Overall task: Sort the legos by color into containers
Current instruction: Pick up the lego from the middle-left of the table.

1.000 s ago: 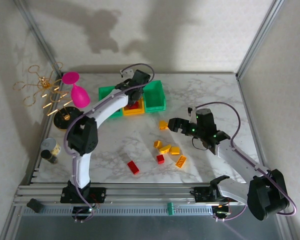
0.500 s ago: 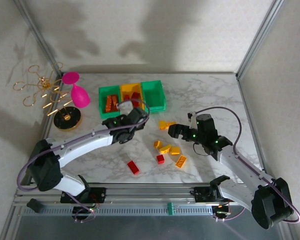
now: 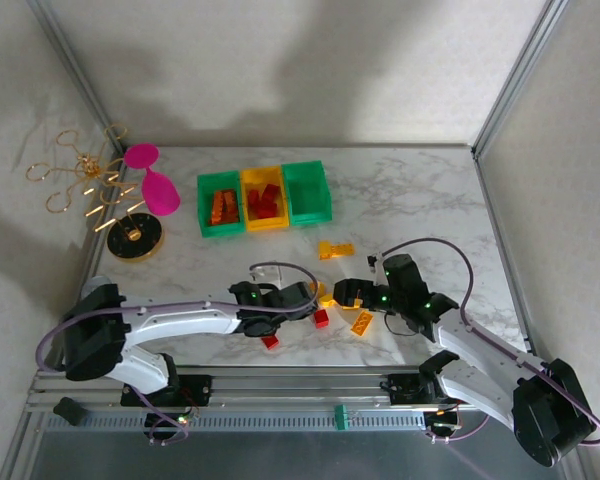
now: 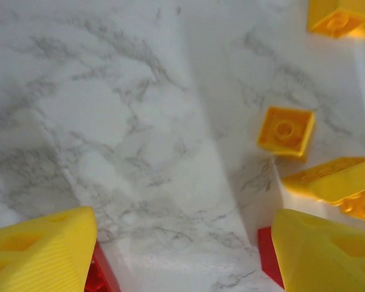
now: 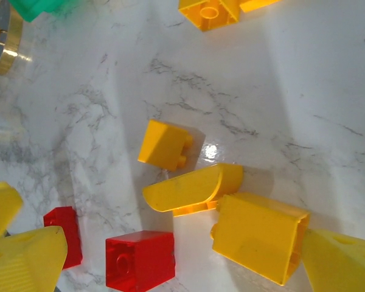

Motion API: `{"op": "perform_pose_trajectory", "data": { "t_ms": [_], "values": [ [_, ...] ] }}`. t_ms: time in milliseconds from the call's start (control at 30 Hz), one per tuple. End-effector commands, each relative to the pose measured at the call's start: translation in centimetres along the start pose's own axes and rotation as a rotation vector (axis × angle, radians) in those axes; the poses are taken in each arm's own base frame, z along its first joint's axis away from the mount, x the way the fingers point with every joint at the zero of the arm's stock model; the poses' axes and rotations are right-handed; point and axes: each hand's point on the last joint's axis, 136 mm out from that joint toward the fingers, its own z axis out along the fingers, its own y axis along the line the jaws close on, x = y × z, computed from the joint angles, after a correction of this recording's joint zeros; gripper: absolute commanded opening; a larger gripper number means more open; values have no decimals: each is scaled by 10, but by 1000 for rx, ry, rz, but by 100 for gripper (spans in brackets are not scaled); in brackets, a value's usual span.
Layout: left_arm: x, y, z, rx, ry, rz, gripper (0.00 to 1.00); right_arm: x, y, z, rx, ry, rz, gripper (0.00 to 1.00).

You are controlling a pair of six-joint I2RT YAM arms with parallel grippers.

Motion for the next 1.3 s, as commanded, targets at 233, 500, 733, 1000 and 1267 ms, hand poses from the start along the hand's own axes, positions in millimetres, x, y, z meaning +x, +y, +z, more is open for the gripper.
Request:
{"op": "perform_pose_trajectory", "data": {
  "t_ms": [233,500,733,1000,1267],
  "values": [
    [31,48,5,-136,29,-74,79,0,-5,-3,22,-30,6,99],
    [54,64,14,-148,79,-106,79,-3,-3,-2,20,-27,5,99],
    [63,51,25,-119,99,-92,69,-3,-5,1,33,-19,4,99],
    [64,60,32,-154,87,-75,49,-3,-6,2,38,-17,3,99],
    [49,50,21,-118,47,-69,30,-10,1,-1,25,-31,-3,99]
  ]
}}
